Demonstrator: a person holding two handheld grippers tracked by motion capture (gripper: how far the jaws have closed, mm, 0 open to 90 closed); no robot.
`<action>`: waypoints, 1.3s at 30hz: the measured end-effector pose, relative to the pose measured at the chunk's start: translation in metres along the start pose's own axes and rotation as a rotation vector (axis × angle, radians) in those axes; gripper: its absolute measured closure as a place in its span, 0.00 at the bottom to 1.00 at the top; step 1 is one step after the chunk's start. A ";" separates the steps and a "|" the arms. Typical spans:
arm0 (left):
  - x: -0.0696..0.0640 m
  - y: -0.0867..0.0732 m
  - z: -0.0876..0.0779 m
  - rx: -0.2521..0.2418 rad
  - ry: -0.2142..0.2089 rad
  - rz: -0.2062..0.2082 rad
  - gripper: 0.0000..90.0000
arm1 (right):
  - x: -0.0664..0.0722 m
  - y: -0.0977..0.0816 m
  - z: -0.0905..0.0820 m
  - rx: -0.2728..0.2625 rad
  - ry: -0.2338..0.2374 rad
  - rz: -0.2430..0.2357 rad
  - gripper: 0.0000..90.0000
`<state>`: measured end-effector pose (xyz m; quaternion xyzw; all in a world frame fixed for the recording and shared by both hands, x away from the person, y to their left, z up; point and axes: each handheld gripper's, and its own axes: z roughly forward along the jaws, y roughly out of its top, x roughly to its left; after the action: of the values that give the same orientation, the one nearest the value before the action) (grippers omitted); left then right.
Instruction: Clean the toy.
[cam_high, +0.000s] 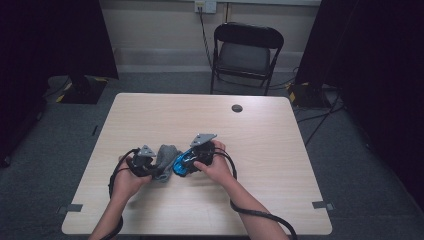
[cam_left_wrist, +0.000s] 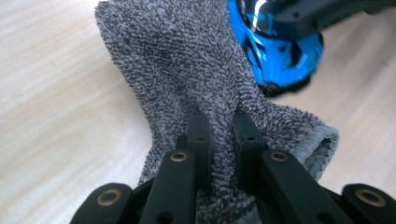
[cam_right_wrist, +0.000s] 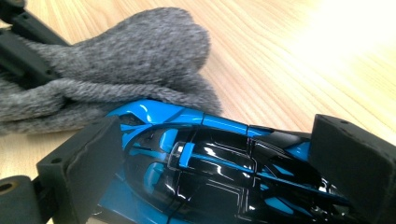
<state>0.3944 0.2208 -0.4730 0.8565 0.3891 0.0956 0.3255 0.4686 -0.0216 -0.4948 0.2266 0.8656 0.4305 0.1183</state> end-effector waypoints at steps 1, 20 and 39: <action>0.000 -0.002 -0.002 0.005 -0.008 -0.002 0.89 | 0.000 0.000 0.000 0.000 0.000 0.000 0.03; 0.002 -0.023 -0.056 -0.084 0.011 -0.056 0.89 | 0.000 -0.001 0.000 -0.013 -0.001 0.001 0.03; 0.017 0.049 -0.020 -0.218 0.078 -0.056 0.89 | 0.001 -0.001 0.000 -0.010 -0.009 0.007 0.03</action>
<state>0.4275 0.2192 -0.4283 0.8004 0.4124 0.1617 0.4039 0.4677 -0.0213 -0.4956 0.2309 0.8622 0.4340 0.1220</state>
